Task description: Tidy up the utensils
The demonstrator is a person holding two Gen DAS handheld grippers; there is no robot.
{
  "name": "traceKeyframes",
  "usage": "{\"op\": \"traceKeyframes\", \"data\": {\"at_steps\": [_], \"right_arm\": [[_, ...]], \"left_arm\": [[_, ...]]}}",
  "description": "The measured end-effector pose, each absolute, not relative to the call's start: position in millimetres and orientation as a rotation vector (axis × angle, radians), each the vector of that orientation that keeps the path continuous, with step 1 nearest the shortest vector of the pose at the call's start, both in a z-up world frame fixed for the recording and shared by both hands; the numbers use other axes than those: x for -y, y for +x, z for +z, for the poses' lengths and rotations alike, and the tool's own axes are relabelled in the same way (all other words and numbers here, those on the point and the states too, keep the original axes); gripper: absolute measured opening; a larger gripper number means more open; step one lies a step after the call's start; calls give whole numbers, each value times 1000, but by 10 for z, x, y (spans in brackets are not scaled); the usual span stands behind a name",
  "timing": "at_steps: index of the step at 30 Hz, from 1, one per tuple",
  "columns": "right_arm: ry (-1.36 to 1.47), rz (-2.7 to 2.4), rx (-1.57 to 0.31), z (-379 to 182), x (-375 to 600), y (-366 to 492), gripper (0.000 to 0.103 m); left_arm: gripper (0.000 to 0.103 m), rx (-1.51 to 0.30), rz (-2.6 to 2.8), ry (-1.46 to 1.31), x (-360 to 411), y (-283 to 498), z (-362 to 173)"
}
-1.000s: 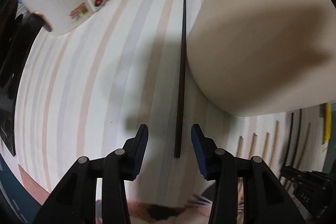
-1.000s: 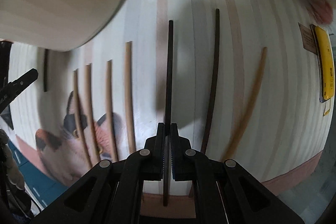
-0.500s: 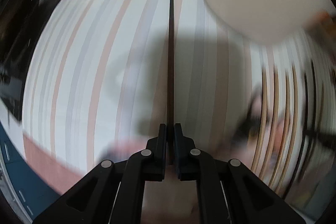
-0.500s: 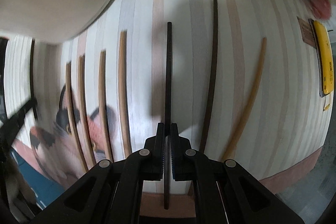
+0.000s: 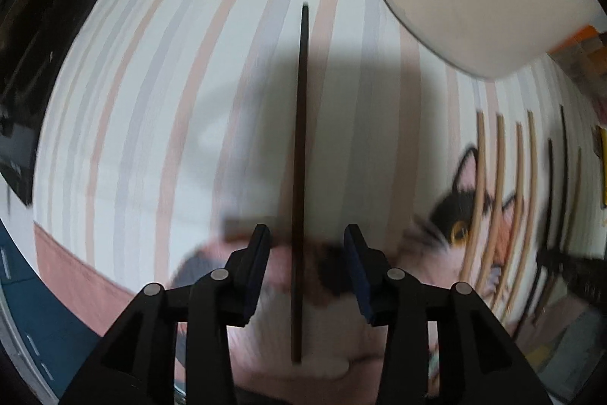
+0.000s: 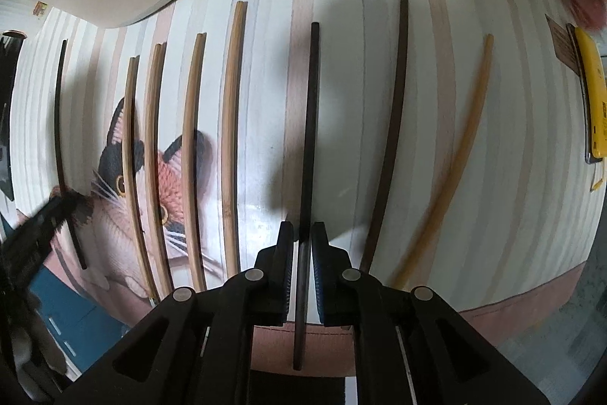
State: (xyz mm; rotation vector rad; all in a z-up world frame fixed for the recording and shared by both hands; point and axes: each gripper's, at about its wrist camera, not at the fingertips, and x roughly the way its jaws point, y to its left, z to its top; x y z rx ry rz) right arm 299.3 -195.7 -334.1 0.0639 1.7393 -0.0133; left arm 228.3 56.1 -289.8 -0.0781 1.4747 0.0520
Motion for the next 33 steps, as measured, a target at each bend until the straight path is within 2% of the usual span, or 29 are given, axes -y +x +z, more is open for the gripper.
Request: {"op": "traceKeyframes", "data": {"at_steps": [3, 4, 5, 6, 10, 12, 16, 27, 33], "right_arm": [[74, -35, -1750, -3361, 1920, 2971, 11], [77, -44, -1750, -3358, 1914, 2973, 11], [75, -48, -1749, -3367, 1895, 2906, 11], [72, -54, -1745, -3364, 1889, 2918, 11], [73, -97, -1738, -3352, 1911, 2835, 11], [72, -115, -1725, -3384, 1877, 2745, 6], [127, -119, -1684, -3345, 1927, 2702, 6], [170, -73, -1460, -2534, 1990, 2628, 6], [230, -21, -1318, -2003, 1919, 2729, 6]], "left_arm": [[37, -1469, 36, -53, -513, 2396, -2911], [30, -1469, 36, -53, -523, 2447, -2917], [12, -1459, 34, -47, -531, 2506, -2905], [5, -1452, 30, -36, -529, 2542, -2903], [4, -1438, 46, -8, -450, 2628, -2916], [4, -1432, 45, -6, -455, 2612, -2933], [4, -1385, 53, 3, -466, 2422, -2780], [4, -1228, 24, -82, -720, 2077, -1901], [4, -1095, 12, -154, -778, 2208, -1312]]}}
